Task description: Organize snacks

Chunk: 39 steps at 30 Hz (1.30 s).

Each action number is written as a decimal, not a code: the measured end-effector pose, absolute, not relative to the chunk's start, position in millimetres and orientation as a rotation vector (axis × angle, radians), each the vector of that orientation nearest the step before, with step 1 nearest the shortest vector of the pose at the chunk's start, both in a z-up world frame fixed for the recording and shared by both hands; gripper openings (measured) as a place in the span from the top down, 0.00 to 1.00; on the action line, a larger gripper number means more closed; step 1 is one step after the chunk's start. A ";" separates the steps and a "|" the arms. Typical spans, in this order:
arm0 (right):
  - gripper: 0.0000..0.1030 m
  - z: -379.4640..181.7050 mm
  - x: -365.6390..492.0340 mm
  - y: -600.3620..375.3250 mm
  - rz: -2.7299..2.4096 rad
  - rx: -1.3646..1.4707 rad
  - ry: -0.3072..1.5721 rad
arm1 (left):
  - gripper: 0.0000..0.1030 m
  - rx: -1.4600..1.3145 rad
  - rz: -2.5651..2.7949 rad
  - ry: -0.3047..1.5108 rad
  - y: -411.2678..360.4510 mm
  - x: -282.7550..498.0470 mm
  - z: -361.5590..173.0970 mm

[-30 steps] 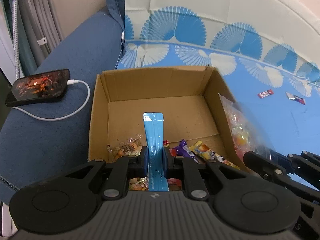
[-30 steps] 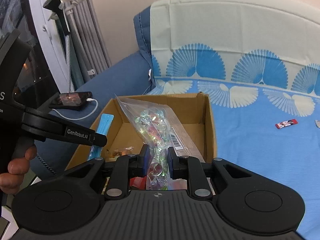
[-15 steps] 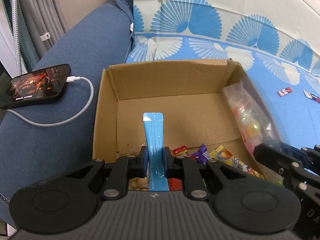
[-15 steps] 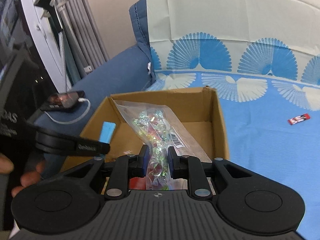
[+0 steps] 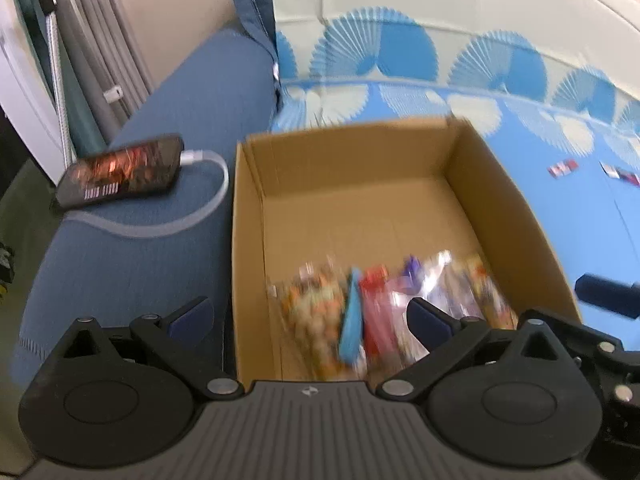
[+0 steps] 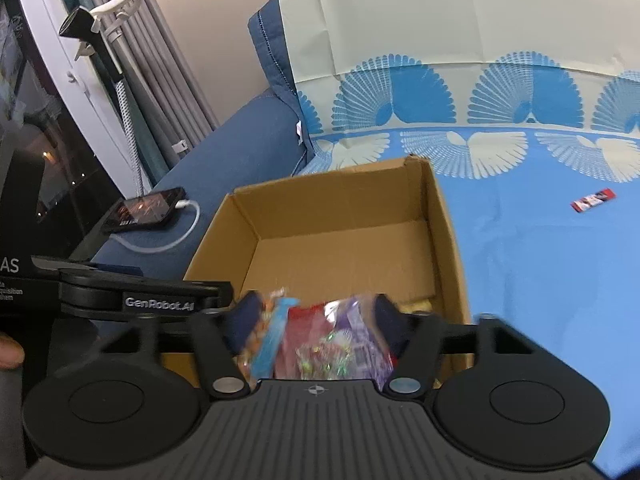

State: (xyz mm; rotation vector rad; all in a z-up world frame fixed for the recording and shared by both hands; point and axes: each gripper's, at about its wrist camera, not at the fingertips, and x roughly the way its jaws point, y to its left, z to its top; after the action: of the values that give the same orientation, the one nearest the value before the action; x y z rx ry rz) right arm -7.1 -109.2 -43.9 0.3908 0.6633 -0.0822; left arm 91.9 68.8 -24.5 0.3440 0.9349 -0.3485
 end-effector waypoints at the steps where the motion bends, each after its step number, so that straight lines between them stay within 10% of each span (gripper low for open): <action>1: 0.19 -42.8 -15.6 -106.2 -0.080 0.384 0.671 | 0.00 0.343 -0.353 0.947 71.8 83.0 -24.9; 39: 0.05 -0.4 -171.3 -74.8 -0.217 0.331 0.521 | 0.00 0.341 -0.416 0.813 96.0 -68.3 20.8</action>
State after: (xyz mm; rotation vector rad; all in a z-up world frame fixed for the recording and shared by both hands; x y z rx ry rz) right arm -171.3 -74.8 -0.5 0.3314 0.5209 -0.2169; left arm -68.3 96.0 20.9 0.3408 0.8129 -0.4162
